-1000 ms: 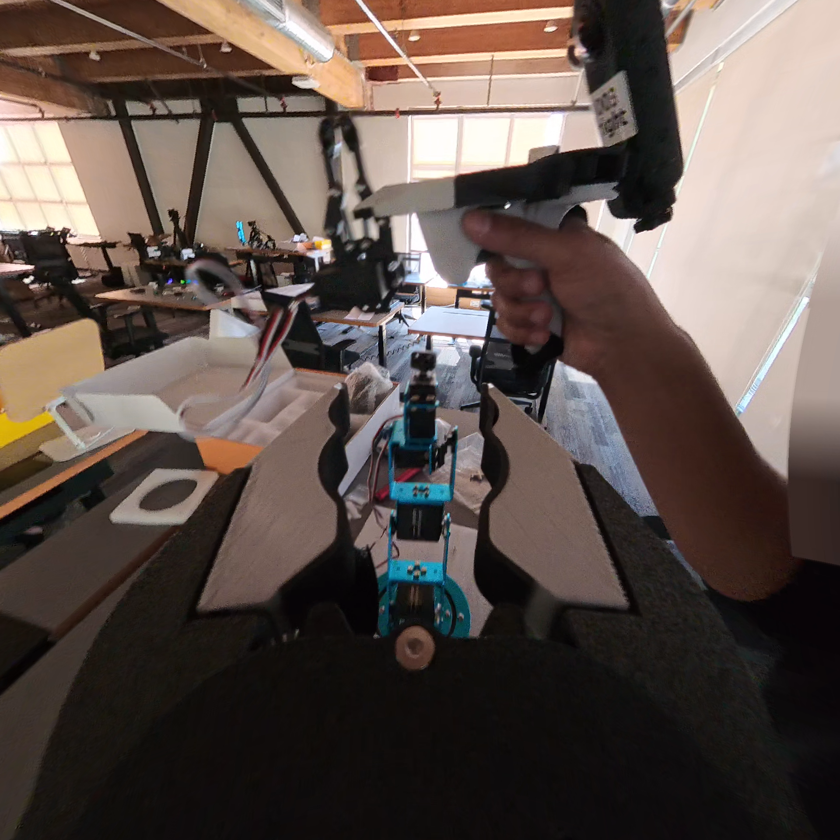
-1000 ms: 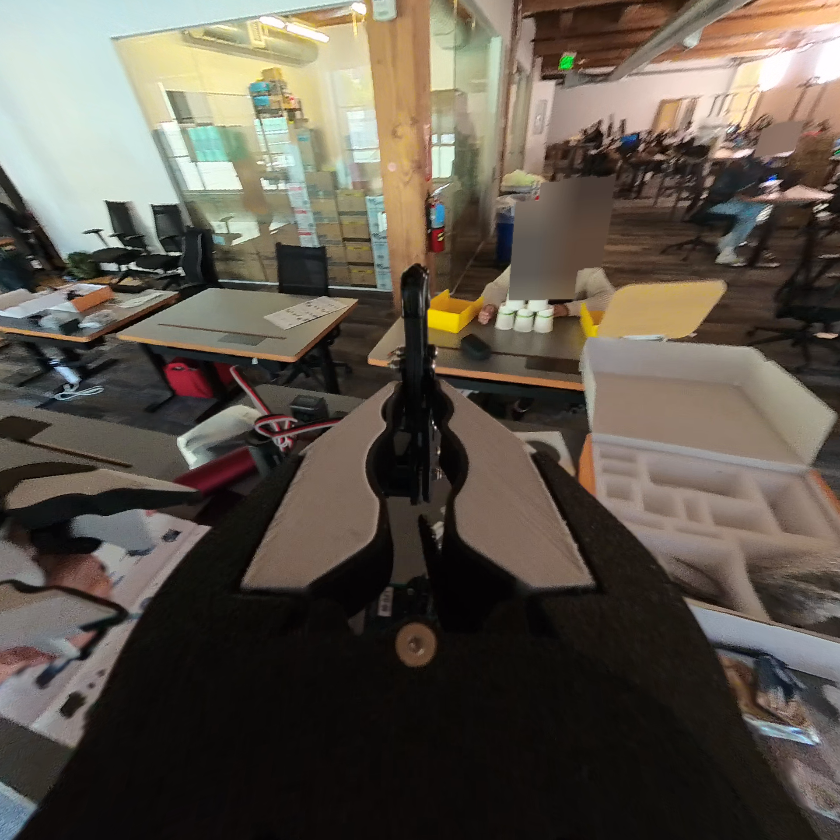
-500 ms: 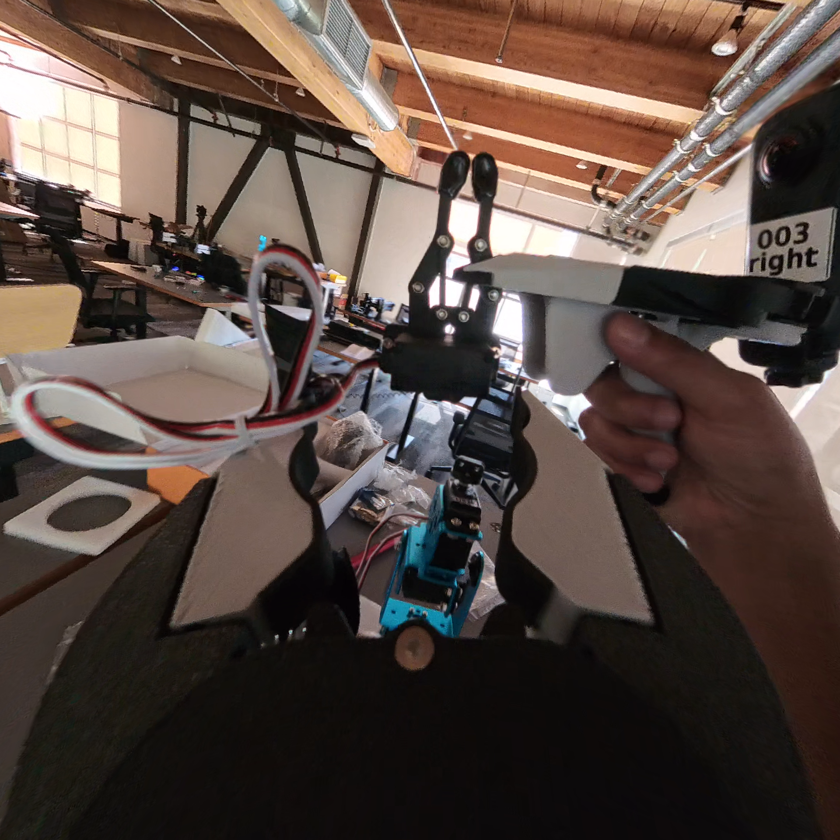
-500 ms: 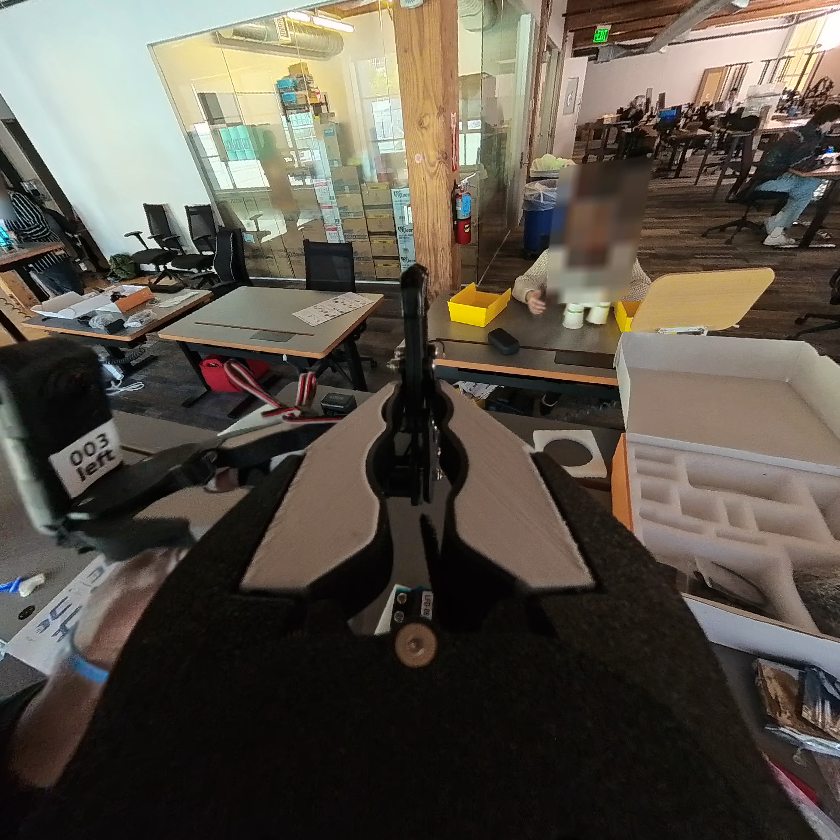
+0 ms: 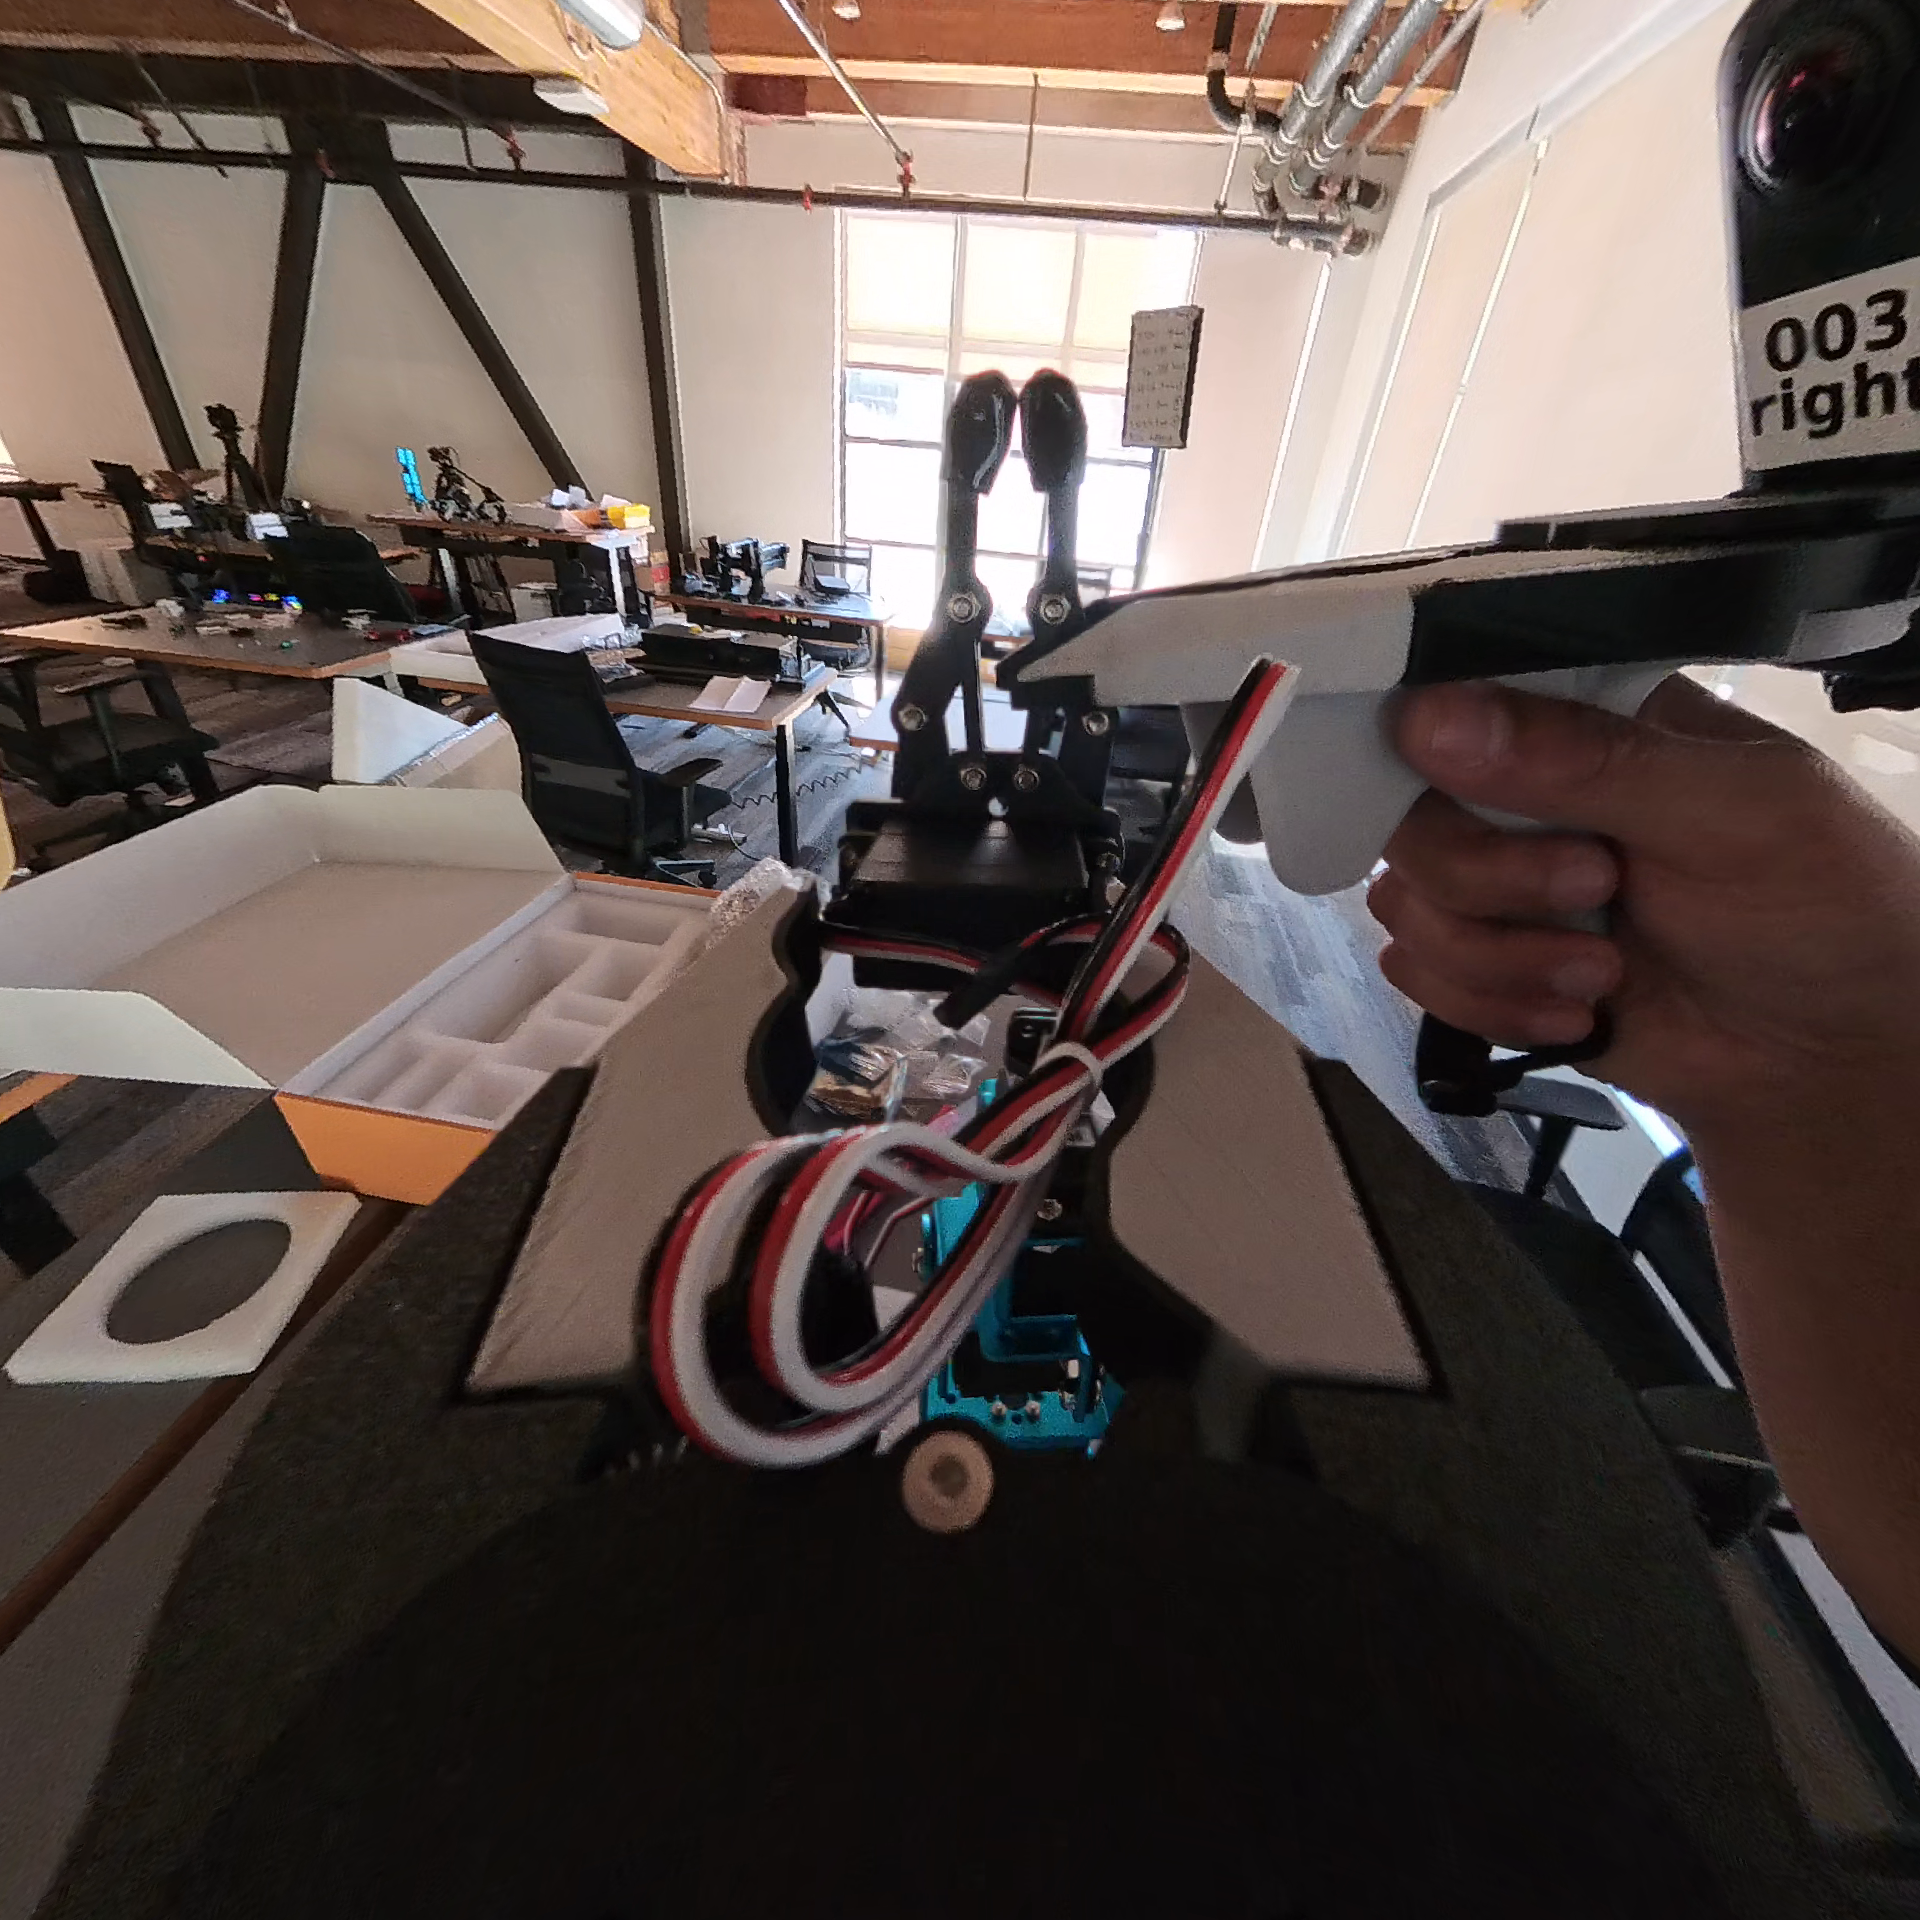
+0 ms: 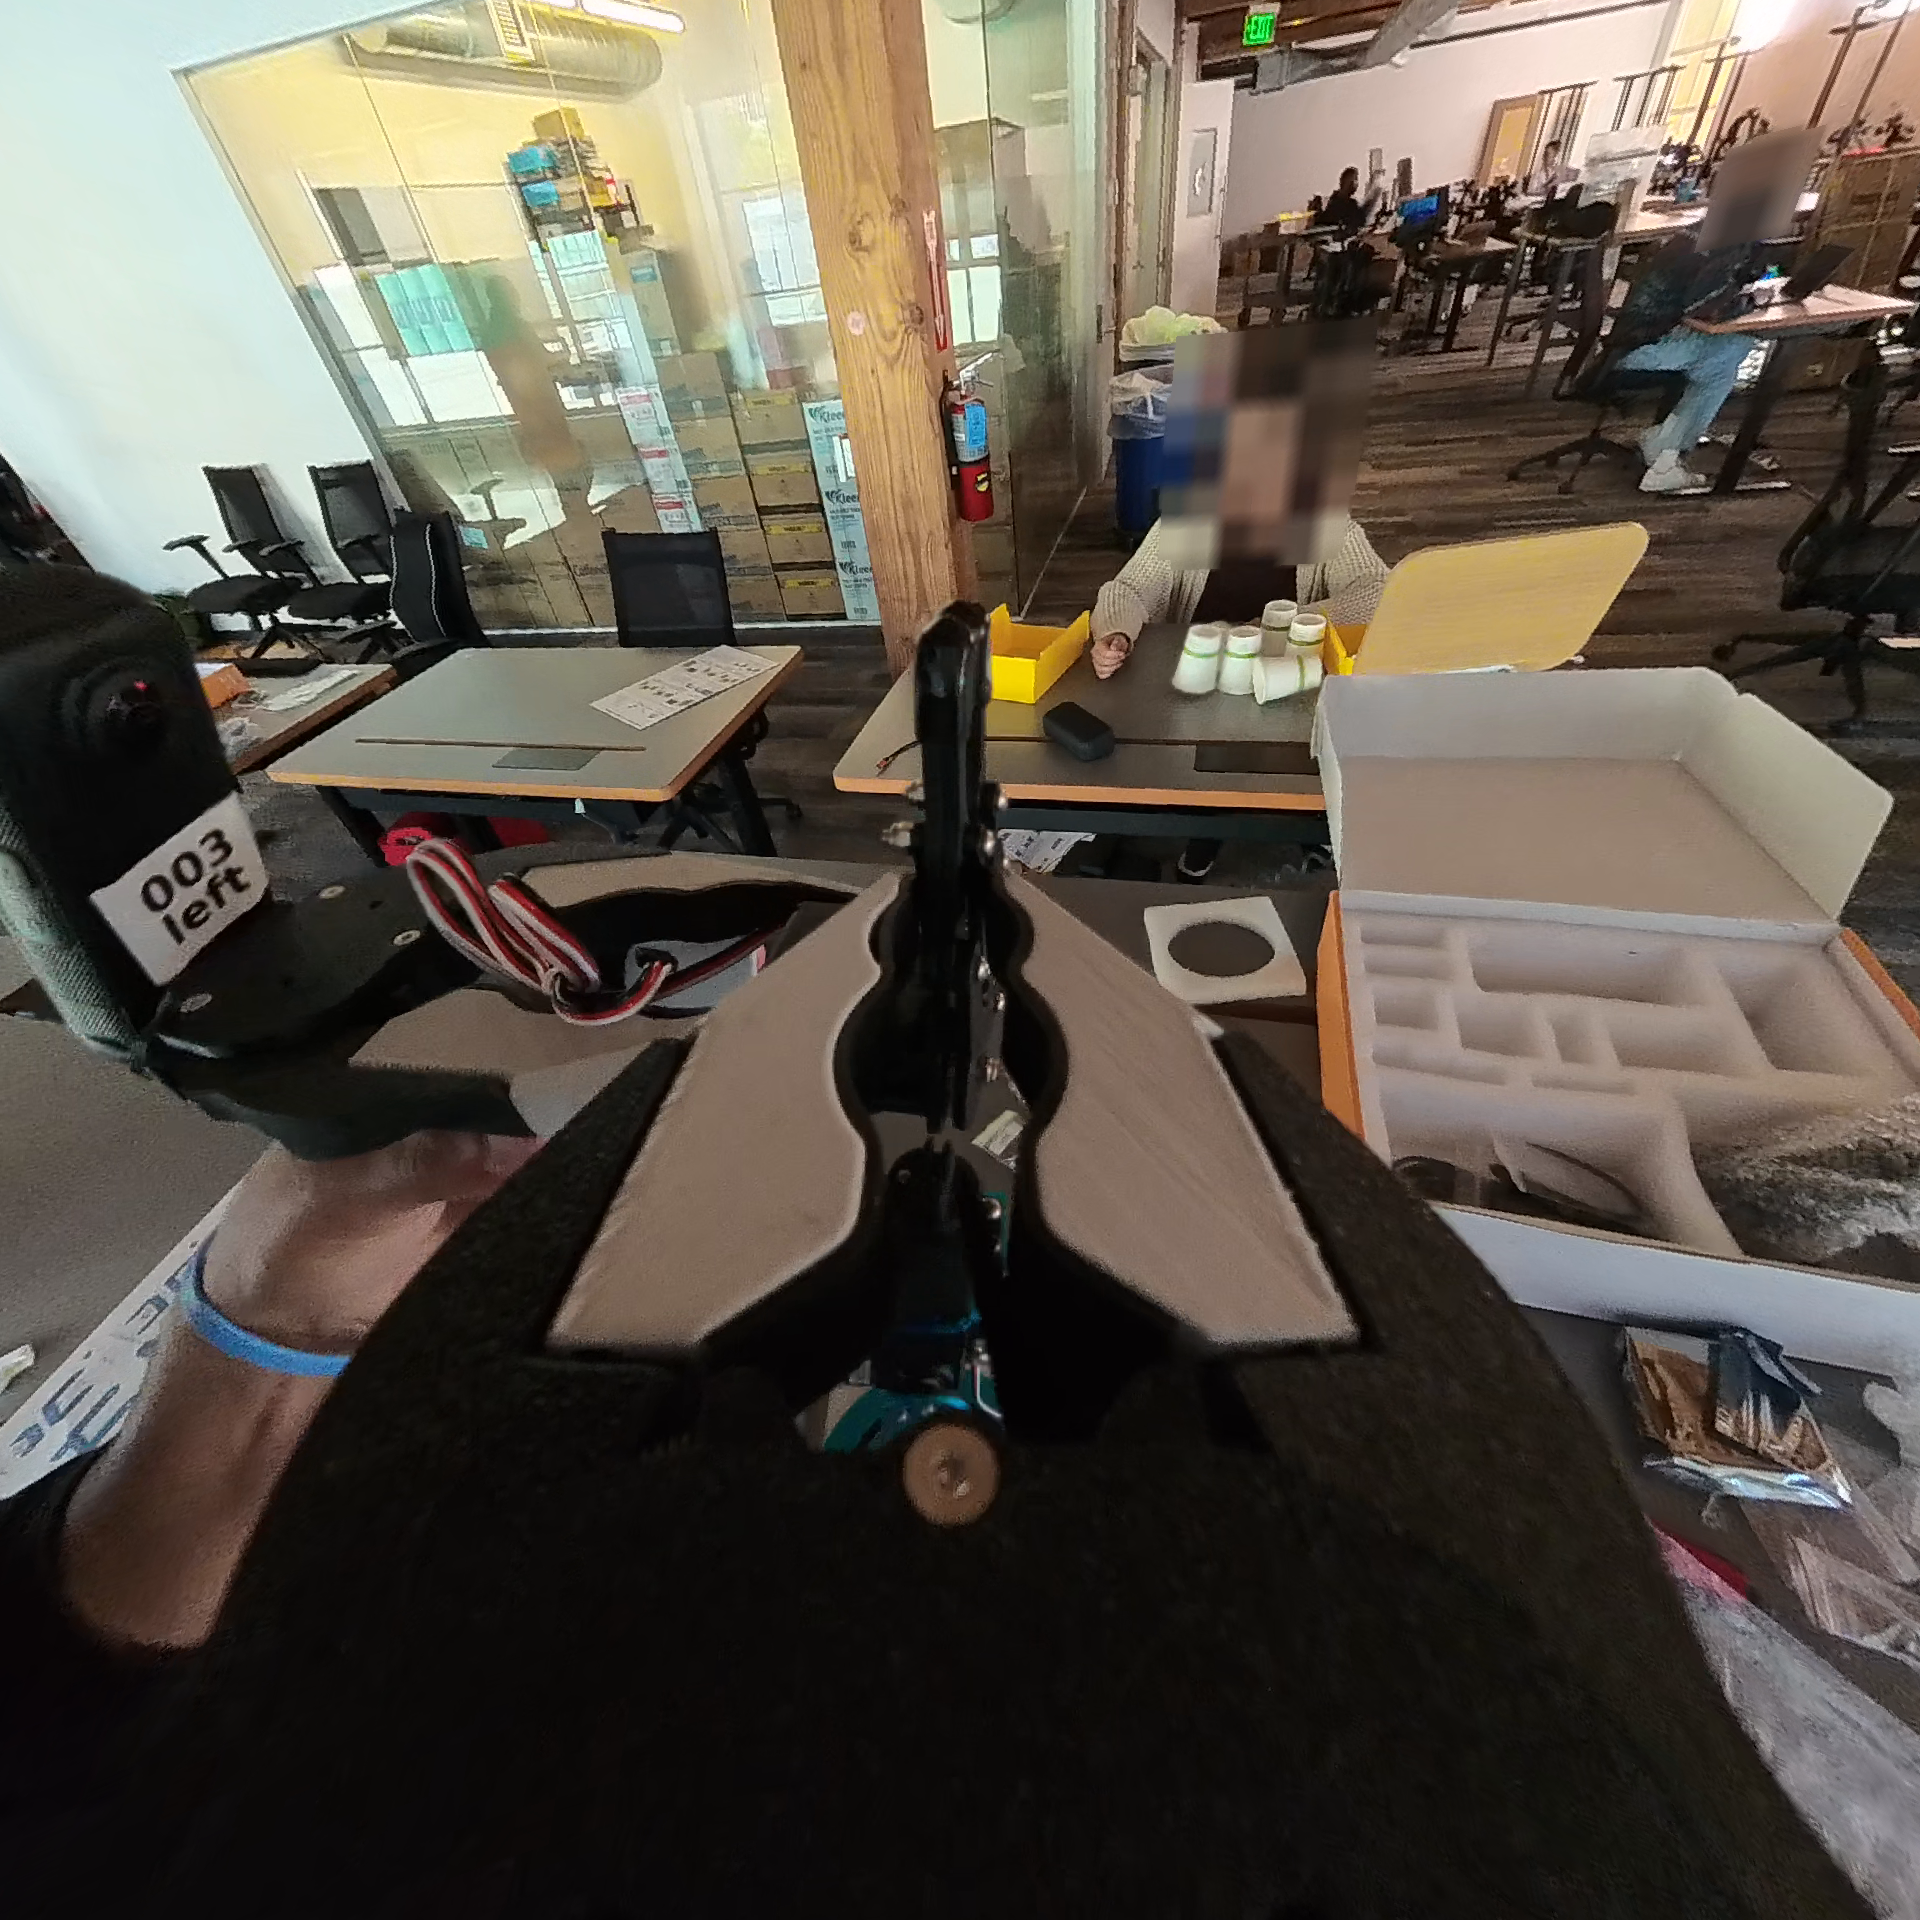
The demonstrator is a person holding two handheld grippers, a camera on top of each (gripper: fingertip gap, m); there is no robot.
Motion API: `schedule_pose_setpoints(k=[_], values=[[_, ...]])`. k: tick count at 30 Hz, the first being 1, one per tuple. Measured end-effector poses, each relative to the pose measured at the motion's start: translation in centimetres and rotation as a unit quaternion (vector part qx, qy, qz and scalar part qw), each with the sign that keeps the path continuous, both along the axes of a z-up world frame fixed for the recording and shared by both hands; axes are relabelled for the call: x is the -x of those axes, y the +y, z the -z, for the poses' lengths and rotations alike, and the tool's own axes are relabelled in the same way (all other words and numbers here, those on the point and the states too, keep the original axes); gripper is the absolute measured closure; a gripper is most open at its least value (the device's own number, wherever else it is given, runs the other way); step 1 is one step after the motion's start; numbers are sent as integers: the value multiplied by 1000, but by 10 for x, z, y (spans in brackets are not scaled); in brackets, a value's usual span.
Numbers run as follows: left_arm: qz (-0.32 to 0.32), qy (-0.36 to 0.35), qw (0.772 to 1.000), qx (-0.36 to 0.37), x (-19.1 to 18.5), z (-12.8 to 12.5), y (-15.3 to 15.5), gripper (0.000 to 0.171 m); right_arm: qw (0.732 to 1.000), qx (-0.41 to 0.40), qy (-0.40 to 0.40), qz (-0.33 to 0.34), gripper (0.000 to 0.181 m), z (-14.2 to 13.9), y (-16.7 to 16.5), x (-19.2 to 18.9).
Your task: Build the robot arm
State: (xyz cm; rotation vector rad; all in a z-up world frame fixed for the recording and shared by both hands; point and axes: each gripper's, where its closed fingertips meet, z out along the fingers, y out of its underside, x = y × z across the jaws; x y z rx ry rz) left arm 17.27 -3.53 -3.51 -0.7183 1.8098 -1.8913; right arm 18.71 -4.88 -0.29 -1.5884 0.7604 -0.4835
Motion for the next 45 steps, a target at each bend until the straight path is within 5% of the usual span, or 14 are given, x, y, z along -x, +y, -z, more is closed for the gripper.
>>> schedule_pose_setpoints(k=[45], values=[[16,22,999,-21,7,11,-5,122,999,20,12,-32,170,10,-5,9]])
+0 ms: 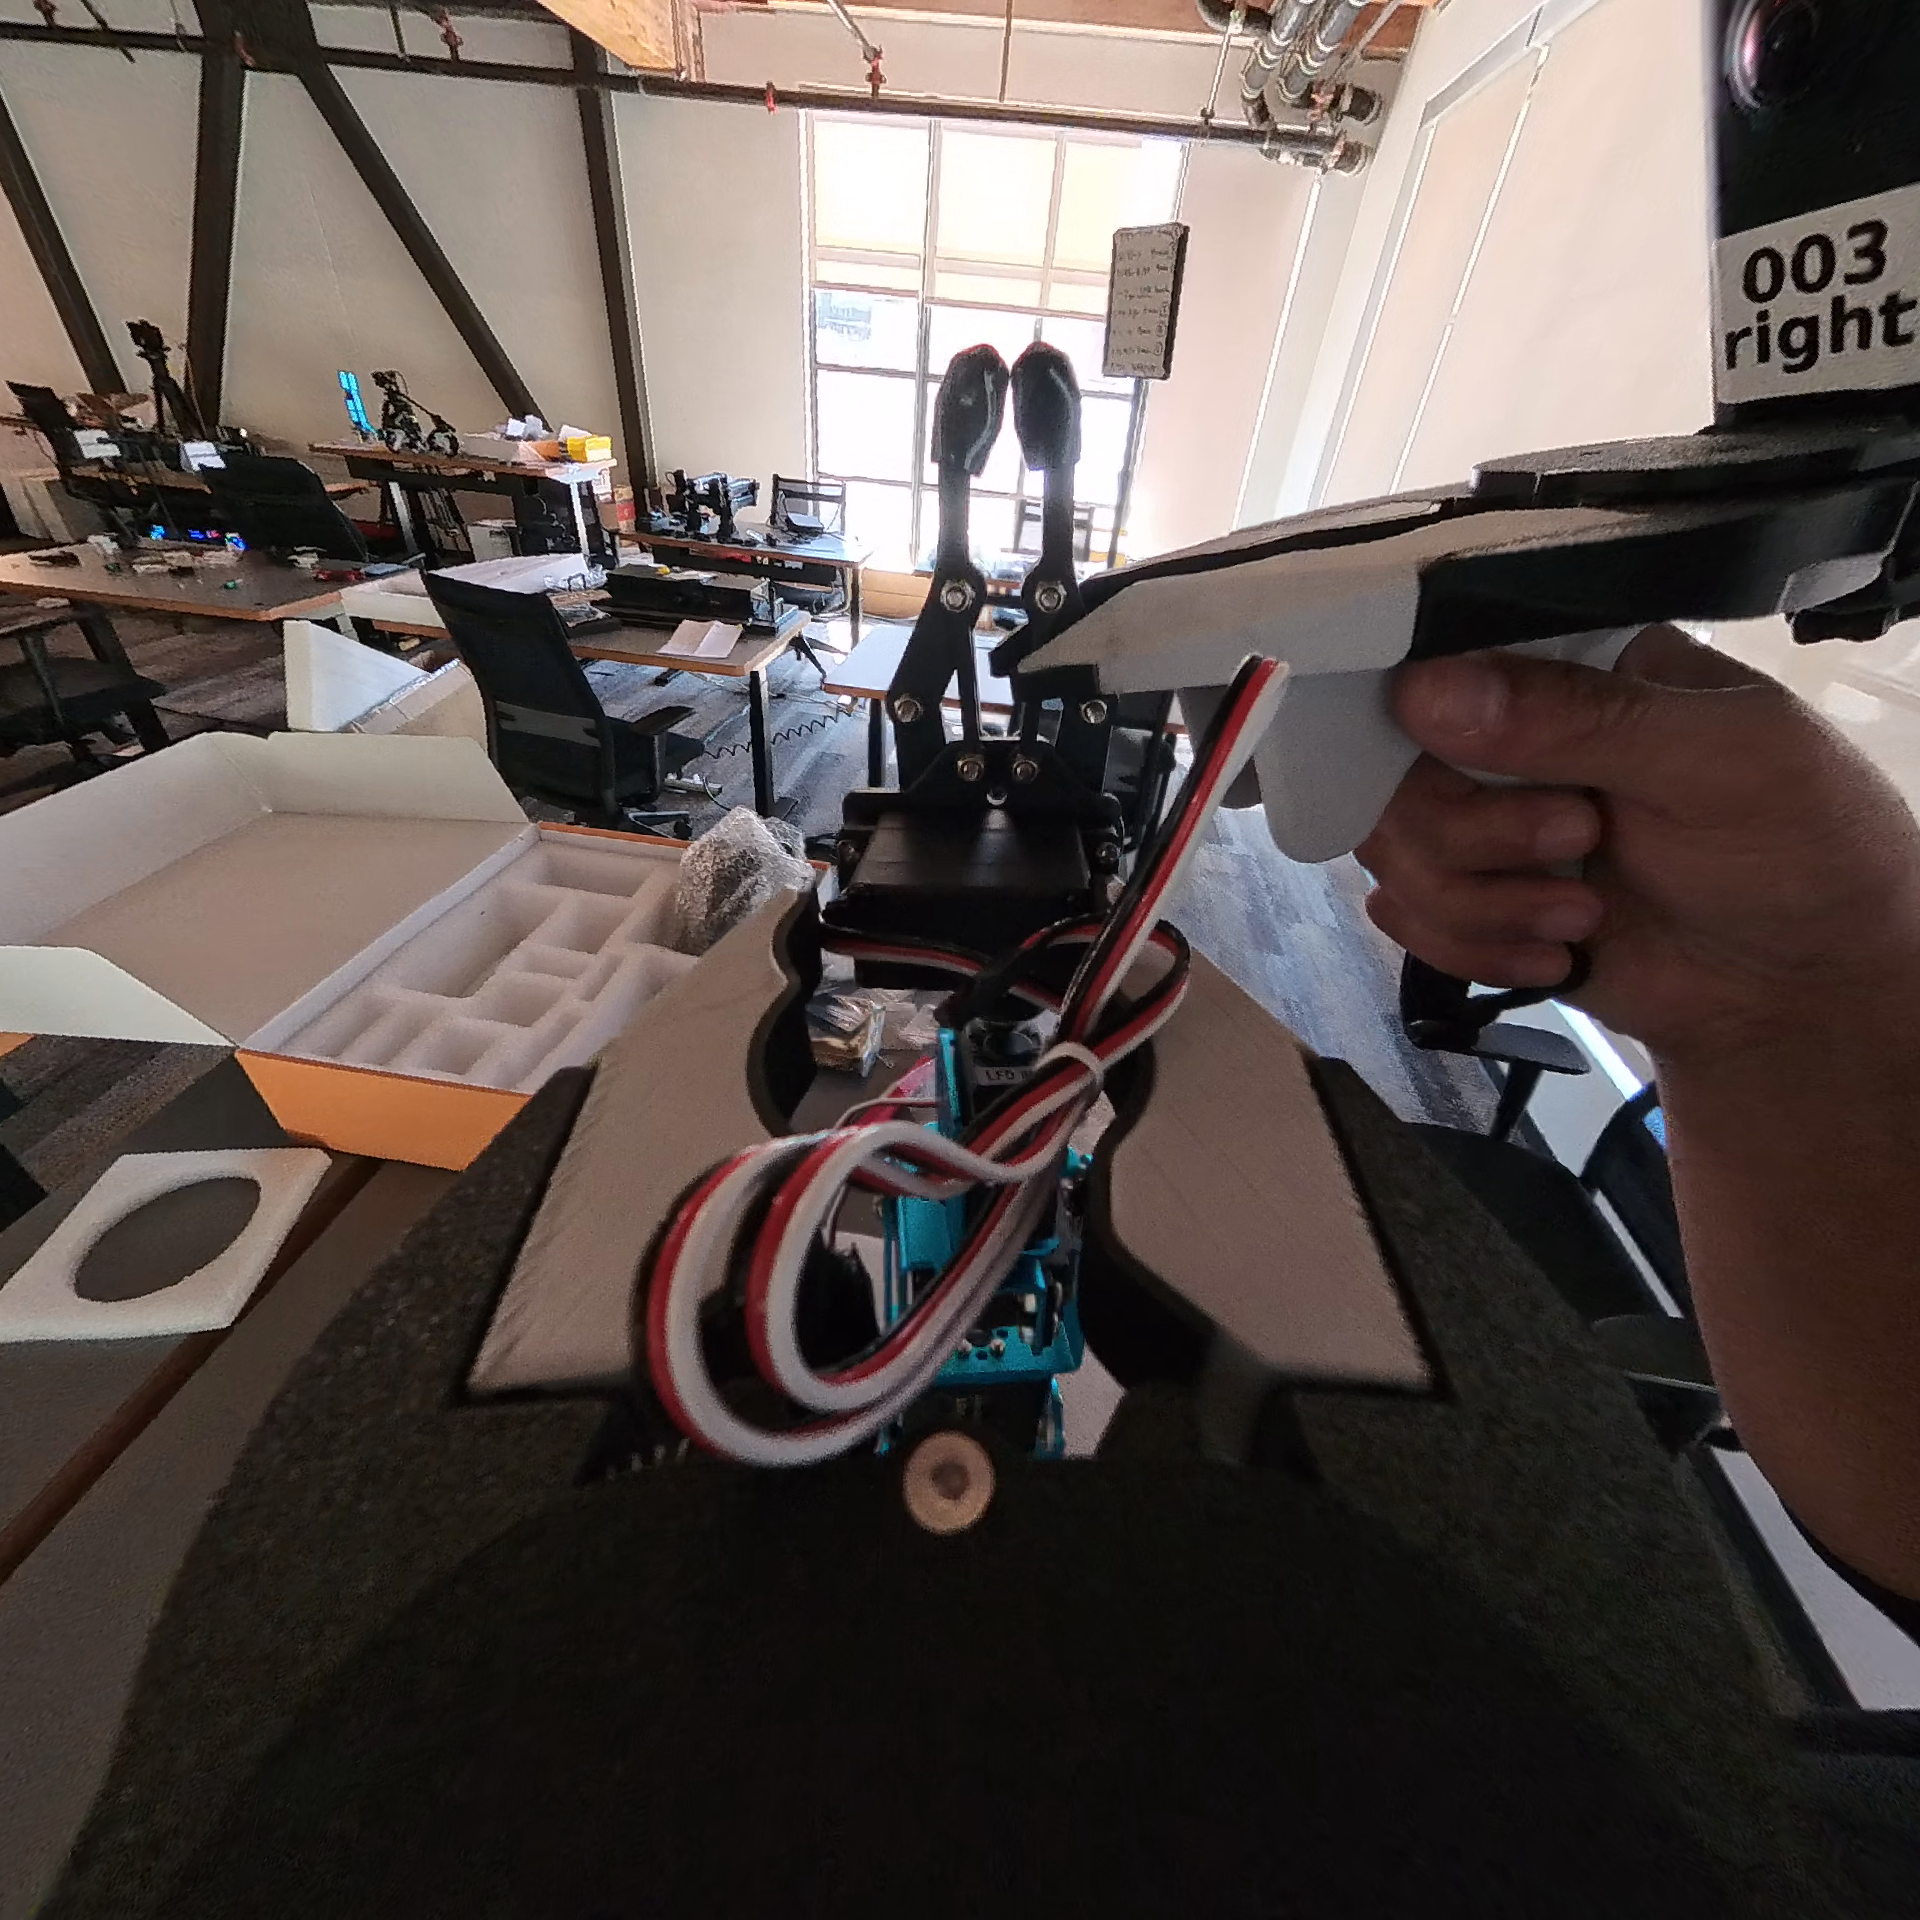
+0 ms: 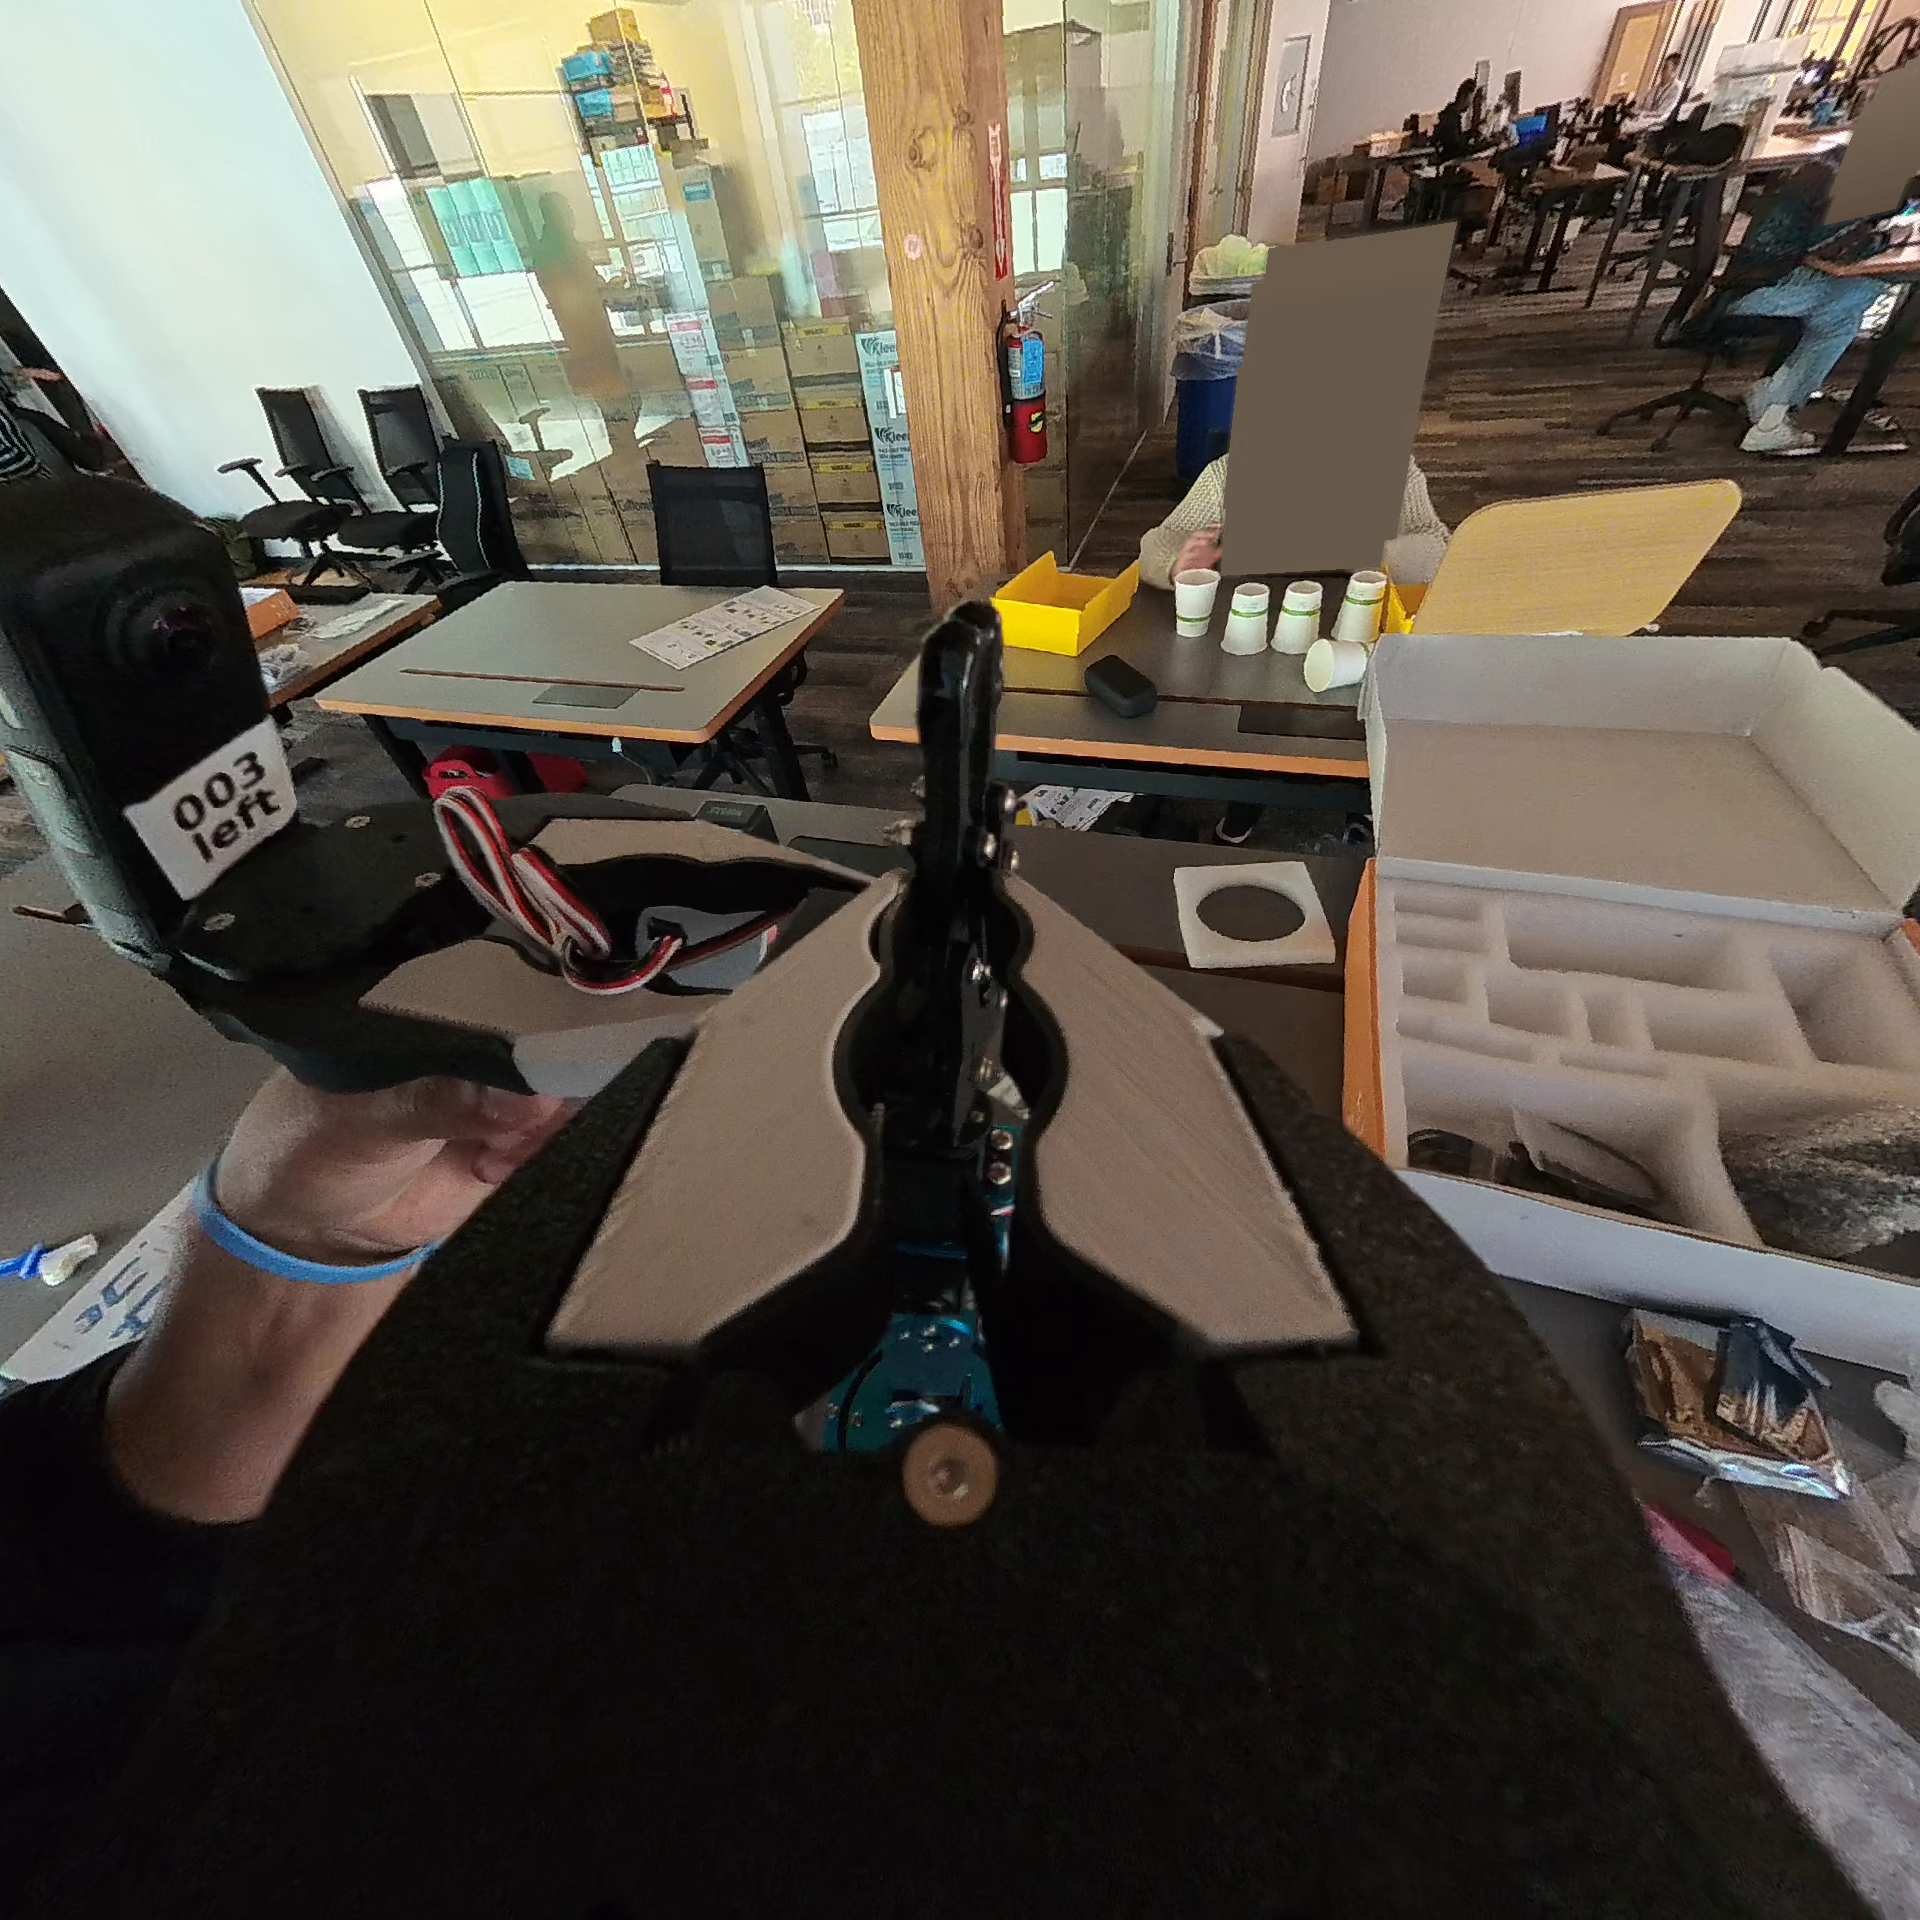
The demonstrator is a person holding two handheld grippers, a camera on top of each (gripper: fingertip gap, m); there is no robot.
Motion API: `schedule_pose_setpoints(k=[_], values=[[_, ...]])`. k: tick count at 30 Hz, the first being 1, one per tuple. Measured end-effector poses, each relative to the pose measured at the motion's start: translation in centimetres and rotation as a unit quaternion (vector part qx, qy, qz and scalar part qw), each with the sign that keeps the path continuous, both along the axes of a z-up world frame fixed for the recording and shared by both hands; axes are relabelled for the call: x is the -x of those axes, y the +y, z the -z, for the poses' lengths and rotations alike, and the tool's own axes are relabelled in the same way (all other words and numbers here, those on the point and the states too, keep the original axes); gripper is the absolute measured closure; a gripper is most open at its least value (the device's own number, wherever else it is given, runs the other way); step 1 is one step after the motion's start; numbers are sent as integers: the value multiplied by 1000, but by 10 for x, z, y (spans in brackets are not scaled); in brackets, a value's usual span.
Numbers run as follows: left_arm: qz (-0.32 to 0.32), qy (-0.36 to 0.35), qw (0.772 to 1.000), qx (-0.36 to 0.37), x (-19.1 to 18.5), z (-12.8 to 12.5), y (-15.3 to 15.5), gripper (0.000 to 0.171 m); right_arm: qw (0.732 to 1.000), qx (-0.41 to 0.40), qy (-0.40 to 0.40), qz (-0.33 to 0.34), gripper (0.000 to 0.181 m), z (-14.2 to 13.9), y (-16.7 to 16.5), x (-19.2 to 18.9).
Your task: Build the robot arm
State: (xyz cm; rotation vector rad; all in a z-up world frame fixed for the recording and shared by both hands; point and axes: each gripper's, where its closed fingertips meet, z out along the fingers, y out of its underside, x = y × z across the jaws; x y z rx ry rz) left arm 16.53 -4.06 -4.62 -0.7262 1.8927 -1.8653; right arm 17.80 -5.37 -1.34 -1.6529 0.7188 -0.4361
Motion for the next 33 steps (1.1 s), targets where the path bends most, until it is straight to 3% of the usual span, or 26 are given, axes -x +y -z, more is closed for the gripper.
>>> schedule_pose_setpoints(k=[6,7,9,12,14,18,21,25,27,30,33], values=[[8,-42,998,38,-1,-29,-4,120,998,-4,-60,-2,171,-31,-5,-1],[12,-42,998,43,0,-34,-6,111,998,-3,-70,7,171,-39,-12,-4],[8,-41,998,37,-1,-38,-7,95,995,6,-90,46,171,-50,-41,-15],[18,-27,999,21,3,-27,-4,91,992,12,-79,102,171,-41,-98,-35],[25,-17,999,12,12,-13,2,94,993,36,-16,115,171,-4,-133,-52],[1,-8,1000,2,29,23,30,97,978,91,114,146,171,105,-183,-95],[-22,22,999,20,41,52,50,98,961,106,231,109,171,194,-175,-118],[-55,71,995,31,54,92,61,99,925,205,314,66,170,288,-134,-131],[-70,93,993,36,60,105,59,99,910,234,342,29,170,318,-104,-128],[-94,107,989,48,68,113,55,99,900,227,372,-24,170,336,-63,-118],[-110,114,986,53,73,115,50,99,885,270,376,-45,171,348,-55,-112]])
